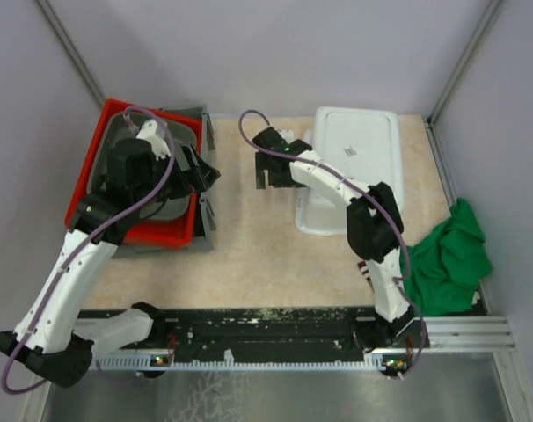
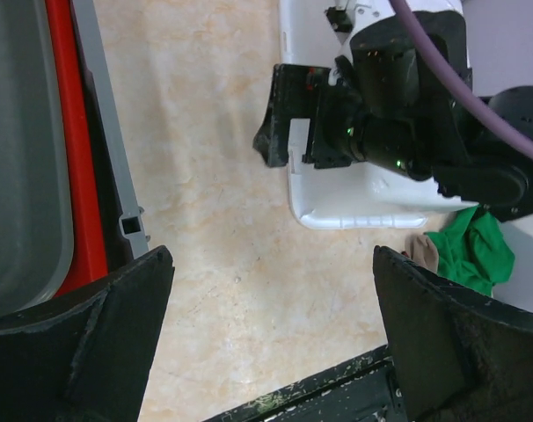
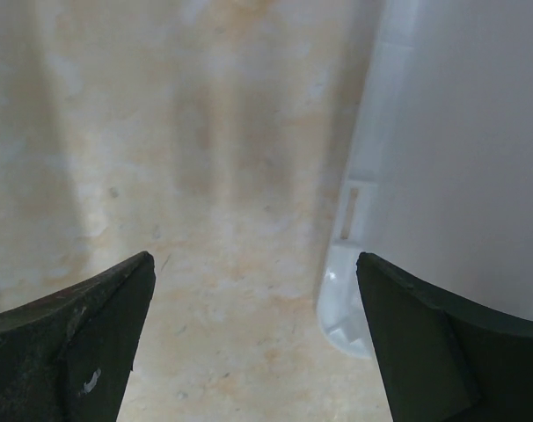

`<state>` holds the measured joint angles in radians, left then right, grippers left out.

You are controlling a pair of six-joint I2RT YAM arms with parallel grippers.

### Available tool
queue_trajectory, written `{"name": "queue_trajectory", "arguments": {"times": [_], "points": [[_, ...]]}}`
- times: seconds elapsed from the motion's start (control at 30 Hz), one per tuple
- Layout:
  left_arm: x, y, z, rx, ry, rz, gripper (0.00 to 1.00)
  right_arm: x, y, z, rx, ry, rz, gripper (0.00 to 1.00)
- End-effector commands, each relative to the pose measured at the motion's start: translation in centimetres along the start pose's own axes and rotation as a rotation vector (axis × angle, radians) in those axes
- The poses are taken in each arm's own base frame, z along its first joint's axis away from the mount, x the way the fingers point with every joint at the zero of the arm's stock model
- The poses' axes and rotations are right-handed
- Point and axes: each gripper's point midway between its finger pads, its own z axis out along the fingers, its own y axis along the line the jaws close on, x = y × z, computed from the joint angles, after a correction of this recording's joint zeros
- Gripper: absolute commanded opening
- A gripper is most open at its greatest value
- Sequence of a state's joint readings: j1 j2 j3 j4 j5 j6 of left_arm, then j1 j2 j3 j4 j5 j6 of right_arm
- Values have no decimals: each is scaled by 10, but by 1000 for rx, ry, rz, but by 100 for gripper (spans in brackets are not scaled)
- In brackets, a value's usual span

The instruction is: Turn the large container upside down

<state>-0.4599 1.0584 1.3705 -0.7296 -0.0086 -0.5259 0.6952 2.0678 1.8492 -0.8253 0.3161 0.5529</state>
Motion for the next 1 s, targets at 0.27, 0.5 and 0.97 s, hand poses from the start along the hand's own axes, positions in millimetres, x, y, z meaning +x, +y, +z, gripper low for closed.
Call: {"name": "queue_trajectory", "arguments": {"times": [0.27, 0.5, 0.97], "points": [[5, 7, 6, -23, 12, -2, 100, -65, -176, 16, 337, -103, 212, 99], [12, 6, 11, -10, 36, -9, 100, -85, -218, 26, 404, -125, 274, 99], [16, 9, 9, -21, 63, 18, 100, -119, -276, 28, 539, -175, 456, 99]]}}
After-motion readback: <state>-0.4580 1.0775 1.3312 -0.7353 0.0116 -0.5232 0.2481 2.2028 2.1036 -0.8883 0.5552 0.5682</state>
